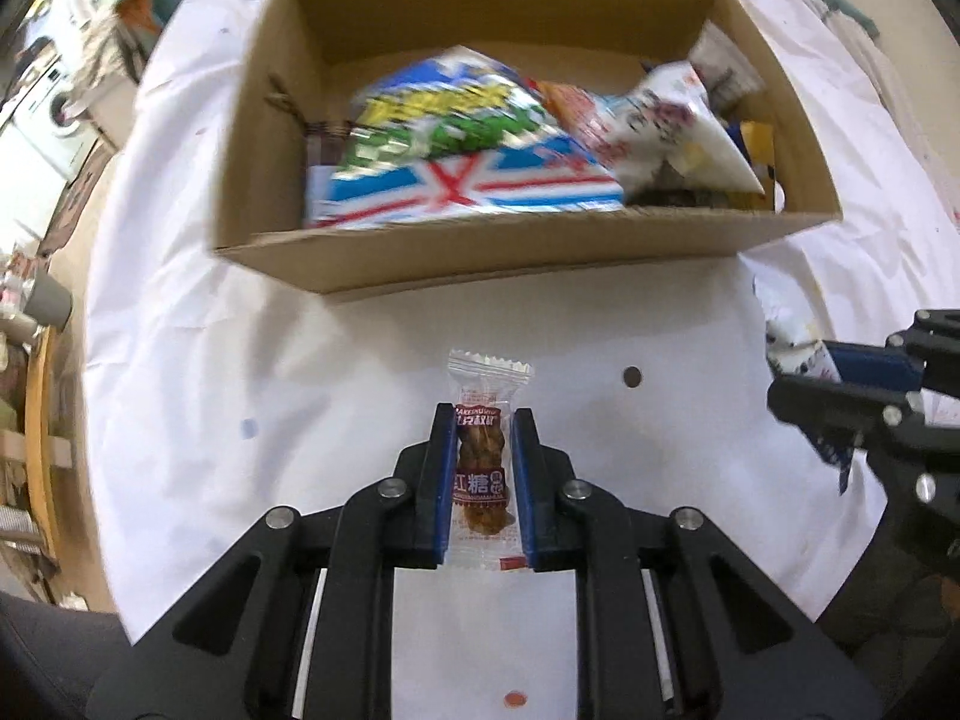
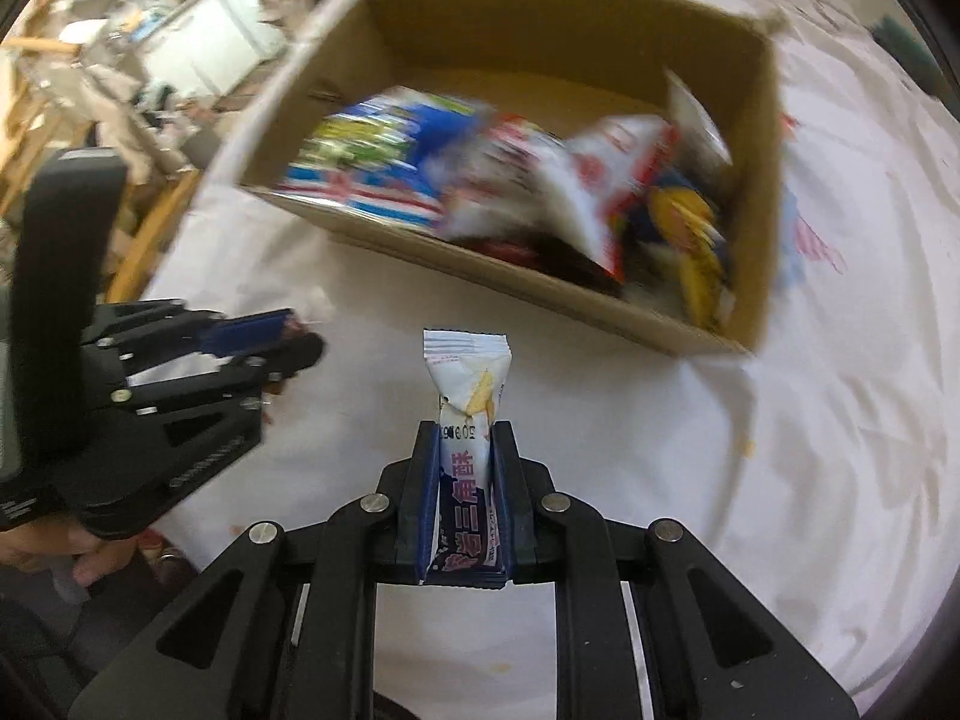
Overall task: Organize snacks
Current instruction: 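Carry both held packets over the box and lower them inside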
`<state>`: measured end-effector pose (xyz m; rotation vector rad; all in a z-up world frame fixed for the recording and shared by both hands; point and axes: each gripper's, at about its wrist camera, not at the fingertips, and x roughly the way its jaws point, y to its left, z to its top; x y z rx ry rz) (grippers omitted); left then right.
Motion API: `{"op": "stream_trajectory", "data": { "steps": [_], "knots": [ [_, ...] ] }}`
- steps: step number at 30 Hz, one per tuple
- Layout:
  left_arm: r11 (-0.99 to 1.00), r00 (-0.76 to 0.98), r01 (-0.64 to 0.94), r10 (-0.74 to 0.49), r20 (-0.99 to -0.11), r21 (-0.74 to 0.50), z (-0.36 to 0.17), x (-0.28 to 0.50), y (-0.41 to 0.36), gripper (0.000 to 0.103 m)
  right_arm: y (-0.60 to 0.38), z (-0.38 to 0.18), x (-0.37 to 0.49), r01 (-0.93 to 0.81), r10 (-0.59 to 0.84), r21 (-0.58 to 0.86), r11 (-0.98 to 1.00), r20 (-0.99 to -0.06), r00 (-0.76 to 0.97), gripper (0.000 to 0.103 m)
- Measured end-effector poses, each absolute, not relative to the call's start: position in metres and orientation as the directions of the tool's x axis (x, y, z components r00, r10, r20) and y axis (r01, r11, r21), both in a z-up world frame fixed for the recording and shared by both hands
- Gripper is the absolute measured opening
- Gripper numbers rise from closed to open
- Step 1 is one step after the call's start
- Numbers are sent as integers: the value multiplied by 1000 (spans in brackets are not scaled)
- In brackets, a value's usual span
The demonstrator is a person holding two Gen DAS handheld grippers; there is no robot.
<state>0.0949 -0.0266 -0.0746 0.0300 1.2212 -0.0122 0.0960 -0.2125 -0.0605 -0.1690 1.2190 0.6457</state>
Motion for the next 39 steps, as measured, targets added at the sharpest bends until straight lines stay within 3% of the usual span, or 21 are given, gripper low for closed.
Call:
{"op": "stream_trajectory", "data": {
  "steps": [13, 26, 32, 39],
  "knots": [
    [987, 487, -160, 97, -868, 21, 14, 94, 37, 15, -211, 15, 104, -583, 599, 355, 731, -742, 300, 18],
    [996, 608, -94, 54, -792, -5, 51, 146, -2, 15, -284, 29, 147, -290, 592, 535, 793, -566, 574, 18],
    [996, 601, -88, 40, -799, -17, 40, 162, 4, 15, -305, 15, 170, -175, 571, 601, 780, -568, 593, 18],
    [995, 560, -92, 10, -829, -50, 11, 170, 17, 15, -281, -1, 187, -179, 577, 584, 792, -617, 536, 18]
  ]
}}
